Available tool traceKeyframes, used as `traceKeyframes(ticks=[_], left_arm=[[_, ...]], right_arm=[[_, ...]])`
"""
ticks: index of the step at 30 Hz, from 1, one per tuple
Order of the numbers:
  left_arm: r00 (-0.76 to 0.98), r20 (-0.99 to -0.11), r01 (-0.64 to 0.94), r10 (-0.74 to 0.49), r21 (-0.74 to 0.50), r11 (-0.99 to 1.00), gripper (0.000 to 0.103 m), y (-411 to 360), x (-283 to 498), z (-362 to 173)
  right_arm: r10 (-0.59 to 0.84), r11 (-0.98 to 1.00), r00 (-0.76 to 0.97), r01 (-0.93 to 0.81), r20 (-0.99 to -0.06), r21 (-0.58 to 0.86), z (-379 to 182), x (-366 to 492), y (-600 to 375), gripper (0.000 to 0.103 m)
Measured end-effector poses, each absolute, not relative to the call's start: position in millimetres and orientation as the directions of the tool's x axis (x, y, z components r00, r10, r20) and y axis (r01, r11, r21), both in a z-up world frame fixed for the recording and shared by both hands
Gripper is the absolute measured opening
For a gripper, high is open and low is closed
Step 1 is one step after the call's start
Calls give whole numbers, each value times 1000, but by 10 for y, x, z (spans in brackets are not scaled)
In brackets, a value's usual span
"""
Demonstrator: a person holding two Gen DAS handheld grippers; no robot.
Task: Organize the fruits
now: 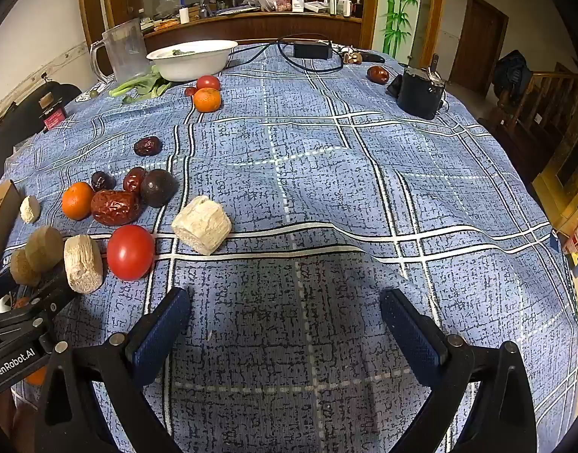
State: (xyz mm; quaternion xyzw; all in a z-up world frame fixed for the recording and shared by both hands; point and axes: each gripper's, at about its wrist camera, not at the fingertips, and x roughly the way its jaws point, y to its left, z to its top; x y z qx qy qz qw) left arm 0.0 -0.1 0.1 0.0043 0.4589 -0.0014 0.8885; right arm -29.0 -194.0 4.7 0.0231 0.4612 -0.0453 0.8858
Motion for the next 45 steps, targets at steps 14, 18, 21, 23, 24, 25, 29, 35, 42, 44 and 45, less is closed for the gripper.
traceKeyframes(ticks=[14, 18, 21, 23, 24, 25, 29, 35, 42, 44, 45], left_arm=[[578, -816, 7, 0, 5, 1000, 103, 0, 0, 0], [578, -816, 6, 0, 4, 1000, 103, 1, 0, 0], [578, -816, 6, 0, 4, 1000, 103, 0, 0, 0], [575, -818, 8, 0, 5, 1000, 103, 0, 2, 1], [565, -825, 13, -2, 7, 1000, 103, 1, 7, 5], [553, -833, 22, -7, 6, 1000, 103, 6, 13, 9], [527, -850, 50, -22, 5, 999, 103, -1, 47, 14], [512, -856, 107, -68, -15, 994, 101, 42, -16, 36], [652, -748, 99, -127, -81, 992, 88, 238, -454, 522], [730, -677, 83, -93, -47, 995, 88, 277, -666, 736], [760, -644, 77, -80, -33, 996, 88, 285, -753, 820]], right_arm=[[-55, 995, 571, 102, -819, 4, 48, -292, -1942, 102], [-55, 995, 571, 102, -819, 3, 48, -292, -1942, 102], [-56, 995, 571, 102, -819, 3, 50, -292, -1942, 102], [-55, 995, 571, 102, -819, 4, 51, -292, -1945, 102], [-56, 995, 571, 101, -819, 3, 52, -292, -1945, 102], [-55, 995, 571, 102, -819, 4, 52, -292, -1946, 102], [-53, 995, 564, 100, -824, 5, 58, -286, -1944, 102], [-48, 995, 520, 104, -853, 7, 81, -294, -1915, 102], [-37, 989, 555, 139, -831, 48, 210, -489, -1959, 102], [-76, 986, 616, 161, -784, 31, 372, -652, -1941, 102], [-91, 985, 638, 171, -764, 25, 438, -720, -1925, 102]])
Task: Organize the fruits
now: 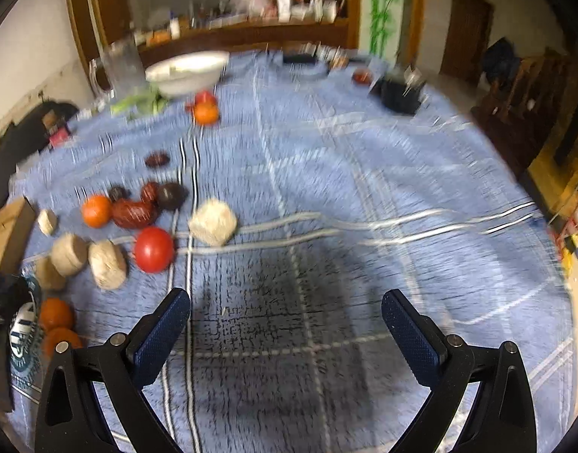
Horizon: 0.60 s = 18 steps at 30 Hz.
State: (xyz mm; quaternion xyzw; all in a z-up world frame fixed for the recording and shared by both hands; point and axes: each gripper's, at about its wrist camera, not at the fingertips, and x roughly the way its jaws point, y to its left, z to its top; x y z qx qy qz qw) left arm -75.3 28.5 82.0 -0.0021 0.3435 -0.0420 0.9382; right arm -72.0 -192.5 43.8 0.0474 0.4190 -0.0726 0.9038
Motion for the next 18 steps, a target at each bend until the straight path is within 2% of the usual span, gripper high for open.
traceKeyframes(ticks=[5, 7, 10, 13, 18], left_arm=[[890, -457, 28, -10, 32, 999, 89, 337, -1214, 1267], [914, -406, 12, -2, 21, 1000, 93, 382, -1390, 1401], [928, -371, -8, 4, -10, 1000, 102, 471, -1562, 1539], [937, -350, -17, 10, -17, 1000, 102, 555, -1752, 1632], [933, -358, -31, 22, -20, 999, 102, 637, -1993, 1660]], right_arm=[[-147, 981, 752, 195, -642, 4, 793, -1125, -1793, 102], [-164, 981, 796, 196, -582, -8, 919, -1302, -1717, 102], [-177, 982, 851, 188, -495, -29, 1078, -1511, -1568, 102], [-170, 985, 886, 165, -432, -49, 1191, -1683, -1443, 102], [-128, 992, 893, 121, -431, -45, 1261, -1881, -1316, 102]])
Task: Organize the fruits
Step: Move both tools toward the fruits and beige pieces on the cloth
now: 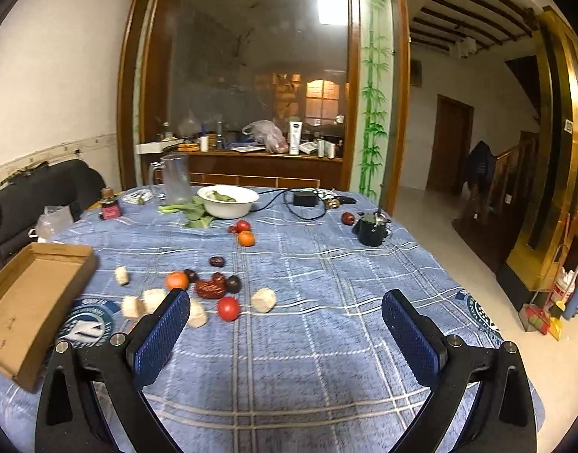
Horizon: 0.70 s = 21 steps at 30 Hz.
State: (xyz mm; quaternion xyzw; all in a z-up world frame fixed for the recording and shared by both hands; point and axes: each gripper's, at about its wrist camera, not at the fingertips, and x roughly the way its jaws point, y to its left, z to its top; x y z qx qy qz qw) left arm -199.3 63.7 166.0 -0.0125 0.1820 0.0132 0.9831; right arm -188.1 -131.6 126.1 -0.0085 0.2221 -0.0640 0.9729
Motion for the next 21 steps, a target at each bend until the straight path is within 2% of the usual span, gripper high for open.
traceKeyframes(ticks=[12, 21], left_arm=[[939, -341, -44, 39, -6, 999, 103, 667, -2185, 1666], [889, -458, -27, 24, -1, 1000, 103, 627, -1855, 1312]], right_arm=[[-74, 997, 904, 57, -421, -53, 1232, -2144, -1156, 103], [-61, 998, 871, 50, -488, -36, 955, -1963, -1236, 103]])
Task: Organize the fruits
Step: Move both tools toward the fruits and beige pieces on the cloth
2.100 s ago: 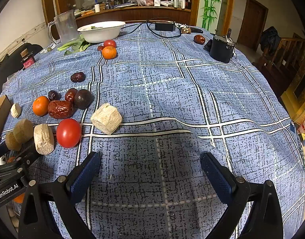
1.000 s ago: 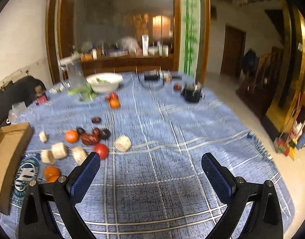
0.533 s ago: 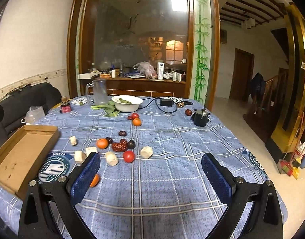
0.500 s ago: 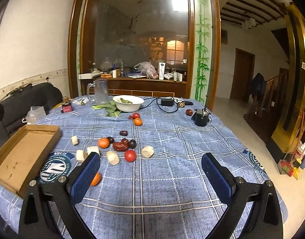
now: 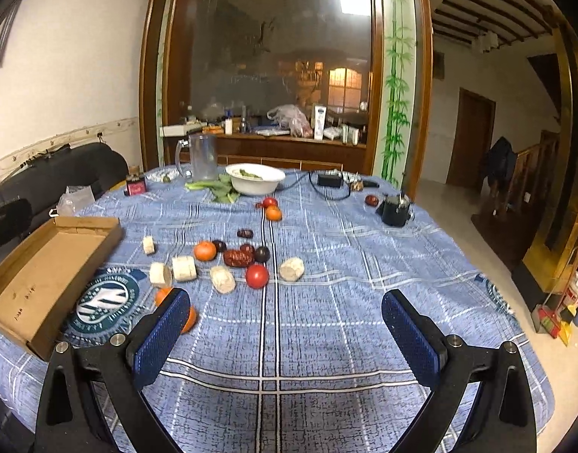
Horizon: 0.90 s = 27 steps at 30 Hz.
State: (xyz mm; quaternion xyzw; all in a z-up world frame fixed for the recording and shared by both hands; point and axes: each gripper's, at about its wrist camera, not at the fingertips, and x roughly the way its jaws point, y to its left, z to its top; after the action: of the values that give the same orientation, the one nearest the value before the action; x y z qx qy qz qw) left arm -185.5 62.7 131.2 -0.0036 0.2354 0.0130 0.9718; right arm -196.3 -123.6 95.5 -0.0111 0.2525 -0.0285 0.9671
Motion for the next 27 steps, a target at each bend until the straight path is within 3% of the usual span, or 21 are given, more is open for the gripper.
traceKeyframes(ticks=[5, 10, 23, 24, 27], left_arm=[[817, -576, -1, -26, -47, 999, 103, 669, -1569, 992], [766, -641, 29, -47, -38, 999, 103, 559, -1399, 782], [701, -704, 105, -113, -54, 993, 102, 389, -1194, 564], [694, -708, 116, -131, -70, 991, 98, 382, -1182, 548], [632, -740, 181, -232, -150, 972, 60, 325, -1088, 464]], right_arm=[[-52, 998, 847, 53, -528, -14, 837, -1831, -1375, 103], [-48, 998, 832, 63, -553, 9, 755, -1719, -1474, 102], [1, 998, 797, 39, -604, 53, 622, -1507, -1568, 102], [9, 998, 793, 31, -609, 55, 625, -1488, -1575, 102], [66, 996, 776, -9, -628, 94, 641, -1405, -1597, 103]])
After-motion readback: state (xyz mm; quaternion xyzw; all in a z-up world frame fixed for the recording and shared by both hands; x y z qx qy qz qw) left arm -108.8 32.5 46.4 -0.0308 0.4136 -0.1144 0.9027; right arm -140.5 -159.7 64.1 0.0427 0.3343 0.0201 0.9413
